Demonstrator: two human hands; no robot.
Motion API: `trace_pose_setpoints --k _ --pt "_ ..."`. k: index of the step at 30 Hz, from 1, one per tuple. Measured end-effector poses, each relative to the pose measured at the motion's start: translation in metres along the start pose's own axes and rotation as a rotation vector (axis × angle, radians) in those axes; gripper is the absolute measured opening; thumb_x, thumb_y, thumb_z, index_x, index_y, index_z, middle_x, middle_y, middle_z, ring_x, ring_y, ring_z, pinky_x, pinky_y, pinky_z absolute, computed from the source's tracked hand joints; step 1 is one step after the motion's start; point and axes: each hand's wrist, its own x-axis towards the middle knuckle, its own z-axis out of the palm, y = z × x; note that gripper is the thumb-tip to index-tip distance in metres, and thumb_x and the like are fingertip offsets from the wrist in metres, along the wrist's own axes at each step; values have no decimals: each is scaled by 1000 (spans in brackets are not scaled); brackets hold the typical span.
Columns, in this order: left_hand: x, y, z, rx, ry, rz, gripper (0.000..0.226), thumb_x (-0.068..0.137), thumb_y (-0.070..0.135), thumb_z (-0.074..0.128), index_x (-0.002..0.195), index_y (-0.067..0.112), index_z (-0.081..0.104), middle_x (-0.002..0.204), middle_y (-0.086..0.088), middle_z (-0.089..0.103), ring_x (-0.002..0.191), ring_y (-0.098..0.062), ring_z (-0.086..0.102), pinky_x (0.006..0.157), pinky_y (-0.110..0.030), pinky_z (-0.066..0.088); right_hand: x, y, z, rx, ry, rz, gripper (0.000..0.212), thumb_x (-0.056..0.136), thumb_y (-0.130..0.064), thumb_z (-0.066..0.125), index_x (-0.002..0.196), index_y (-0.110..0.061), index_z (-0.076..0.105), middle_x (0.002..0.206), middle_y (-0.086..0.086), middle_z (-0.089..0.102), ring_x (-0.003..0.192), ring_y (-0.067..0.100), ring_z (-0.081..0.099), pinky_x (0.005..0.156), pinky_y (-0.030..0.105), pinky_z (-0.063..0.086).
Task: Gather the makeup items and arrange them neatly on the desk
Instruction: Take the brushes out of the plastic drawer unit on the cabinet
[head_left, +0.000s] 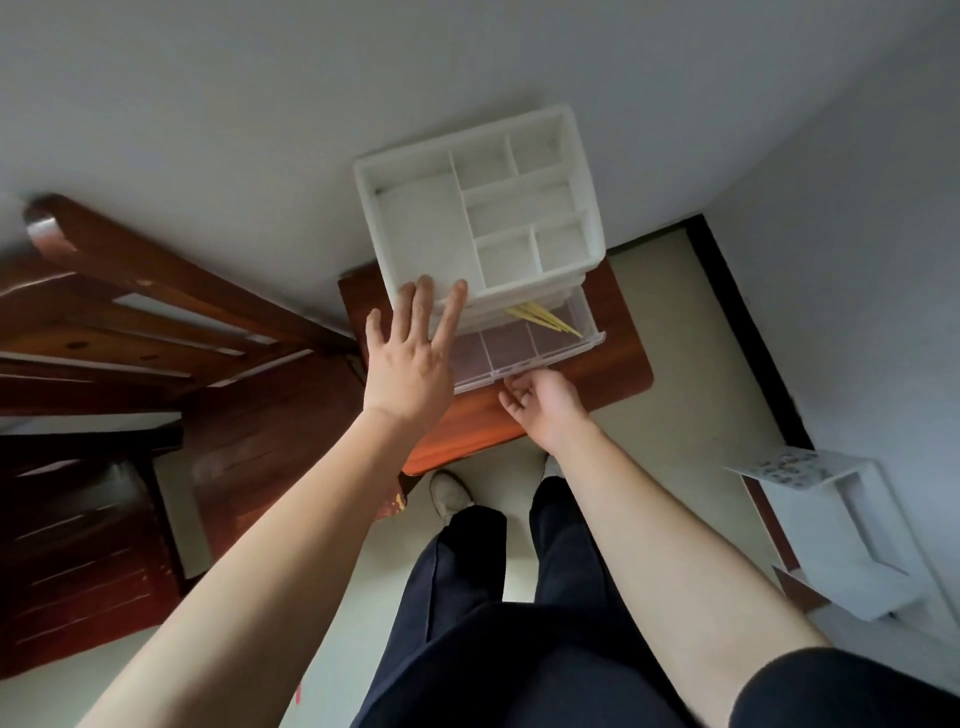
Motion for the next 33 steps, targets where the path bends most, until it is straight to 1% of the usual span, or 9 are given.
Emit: trace_pose_setpoints --k 5,10,14,17,21,25,28,31,33 --pt "-6 7 2 -85 65 -42 92 80 23 56 157 23 5 162 -18 9 150 -34 7 112 -61 23 -9 -2 -28 1 -60 -9 16 90 -9 40 96 -11 55 97 8 61 92 22 61 81 39 48" --pt "-35 29 20 -134 207 24 71 85 27 56 150 10 34 159 -25 17 147 -39 12 114 -60 20 -16 -20 -43 -222 -78 -19 50 90 -55 54 115 -13 63 104 7 72 95 23 67 82 39 52" --pt "-50 44 39 -108 5 132 59 84 24 54 141 10 45 148 -21 39 139 -38 32 107 -55 31 -17 -25 -45 -566 63 -175 32 98 -42 52 112 -17 66 99 2 74 89 17 68 70 31 55" --pt "-57 47 50 -116 -189 106 64 82 20 56 144 13 41 132 -13 54 129 -33 43 101 -48 35 -24 -25 -52 -866 143 -370 28 95 -32 49 105 -17 71 91 -1 73 88 19 68 76 34 56" --pt "-67 44 56 -182 -181 48 63 81 17 56 142 14 41 125 -12 55 126 -32 45 97 -46 38 -43 -35 -47 -1445 210 -736 34 98 -44 42 107 -22 66 106 -3 69 99 23 62 79 33 48" --pt "-78 36 62 -149 -159 44 67 81 16 59 145 12 40 145 -24 41 141 -39 30 104 -51 38 -33 -48 -22 -1907 20 -1082 43 96 -46 49 130 -20 54 128 5 57 119 26 53 93 39 47" --pt "-81 27 66 -124 -171 -23 73 85 20 55 152 14 28 160 -26 12 149 -40 7 114 -52 27 -10 -53 0 -2169 29 -1003 74 87 -53 60 143 -11 37 140 13 44 131 33 39 107 45 36" --pt "-79 19 70 -151 -185 -92 75 86 21 54 153 12 22 162 -22 5 151 -35 2 116 -50 25 8 -50 15 -2300 84 -971 85 79 -48 70 144 -8 32 135 17 43 125 36 43 100 45 40" --pt "-77 13 72 -167 -187 -90 76 85 22 55 153 10 23 163 -18 8 151 -33 6 115 -50 27 15 -44 23 -2286 114 -1027 72 80 -36 71 138 -8 39 130 17 45 119 35 46 90 43 46"
